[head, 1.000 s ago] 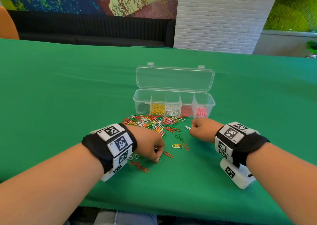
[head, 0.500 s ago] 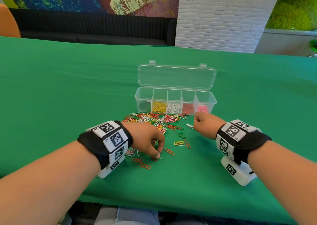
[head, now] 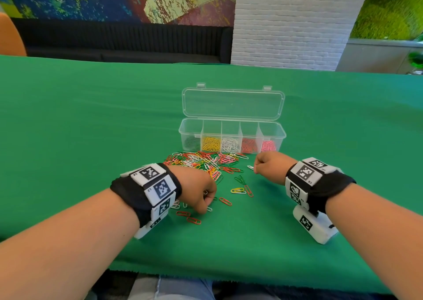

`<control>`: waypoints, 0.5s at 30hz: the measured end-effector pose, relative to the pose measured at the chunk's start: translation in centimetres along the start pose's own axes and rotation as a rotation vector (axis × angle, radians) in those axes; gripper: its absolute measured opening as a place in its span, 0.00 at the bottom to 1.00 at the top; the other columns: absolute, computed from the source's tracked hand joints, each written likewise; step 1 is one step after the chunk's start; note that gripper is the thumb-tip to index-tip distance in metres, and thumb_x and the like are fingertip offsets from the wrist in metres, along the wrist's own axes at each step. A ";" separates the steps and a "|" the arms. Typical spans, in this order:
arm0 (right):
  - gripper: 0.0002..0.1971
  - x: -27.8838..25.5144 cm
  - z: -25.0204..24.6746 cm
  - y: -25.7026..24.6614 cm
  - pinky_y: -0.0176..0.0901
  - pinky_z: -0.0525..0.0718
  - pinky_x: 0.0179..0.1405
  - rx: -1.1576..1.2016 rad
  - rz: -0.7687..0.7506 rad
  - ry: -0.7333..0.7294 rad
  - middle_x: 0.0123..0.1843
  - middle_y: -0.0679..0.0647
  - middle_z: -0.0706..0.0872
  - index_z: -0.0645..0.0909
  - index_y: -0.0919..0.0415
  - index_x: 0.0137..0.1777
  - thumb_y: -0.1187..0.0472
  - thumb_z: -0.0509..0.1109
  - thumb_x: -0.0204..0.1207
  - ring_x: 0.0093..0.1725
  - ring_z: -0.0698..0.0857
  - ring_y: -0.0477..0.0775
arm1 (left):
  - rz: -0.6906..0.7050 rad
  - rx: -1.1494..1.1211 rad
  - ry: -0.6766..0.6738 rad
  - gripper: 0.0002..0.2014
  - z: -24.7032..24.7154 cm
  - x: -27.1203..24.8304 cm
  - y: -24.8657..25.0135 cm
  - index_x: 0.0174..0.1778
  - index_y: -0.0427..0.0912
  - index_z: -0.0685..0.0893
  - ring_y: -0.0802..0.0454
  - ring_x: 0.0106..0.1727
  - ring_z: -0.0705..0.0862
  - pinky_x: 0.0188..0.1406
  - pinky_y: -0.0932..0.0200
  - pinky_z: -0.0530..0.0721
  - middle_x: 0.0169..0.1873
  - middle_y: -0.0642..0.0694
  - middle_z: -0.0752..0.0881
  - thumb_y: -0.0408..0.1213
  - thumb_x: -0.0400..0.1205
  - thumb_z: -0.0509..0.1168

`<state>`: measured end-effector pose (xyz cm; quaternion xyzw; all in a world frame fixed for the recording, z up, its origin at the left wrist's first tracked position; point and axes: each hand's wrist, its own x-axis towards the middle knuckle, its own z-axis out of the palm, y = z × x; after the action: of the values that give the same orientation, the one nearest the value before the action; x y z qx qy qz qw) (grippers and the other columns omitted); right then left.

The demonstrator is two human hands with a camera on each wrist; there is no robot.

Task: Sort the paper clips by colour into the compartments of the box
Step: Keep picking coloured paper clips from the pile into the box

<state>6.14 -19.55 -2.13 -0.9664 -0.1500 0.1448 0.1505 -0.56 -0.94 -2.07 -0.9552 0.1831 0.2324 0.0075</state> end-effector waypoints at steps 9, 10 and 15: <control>0.15 0.4 -0.1 0.1 0.30 0.67 0.29 0.075 0.019 0.039 0.31 0.50 0.72 0.72 0.59 0.34 0.69 0.51 0.81 0.30 0.70 0.44 | -0.076 -0.296 0.135 0.09 -0.4 -0.3 -1.9 0.33 0.49 0.71 0.54 0.31 0.70 0.37 0.58 0.73 0.30 0.53 0.74 0.39 0.80 0.56; 0.16 0.4 -0.1 0.1 0.31 0.68 0.28 0.064 0.022 0.054 0.31 0.50 0.73 0.70 0.58 0.33 0.69 0.50 0.81 0.31 0.70 0.44 | -0.090 -0.363 0.149 0.10 -0.6 -0.4 -2.2 0.32 0.48 0.70 0.54 0.31 0.69 0.35 0.59 0.72 0.31 0.52 0.75 0.37 0.80 0.56; 0.19 0.7 -0.5 0.1 0.31 0.69 0.29 0.048 0.016 0.062 0.31 0.49 0.71 0.66 0.55 0.29 0.68 0.49 0.82 0.31 0.71 0.45 | -0.100 -0.805 0.205 0.12 -0.6 -1.4 -3.5 0.33 0.44 0.69 0.56 0.25 0.70 0.27 0.64 0.69 0.27 0.48 0.76 0.25 0.80 0.54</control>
<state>6.95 -19.56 -1.93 -0.9677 -0.1339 0.1196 0.1770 -0.24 2.79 -1.17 -0.9079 0.0308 0.1884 -0.3733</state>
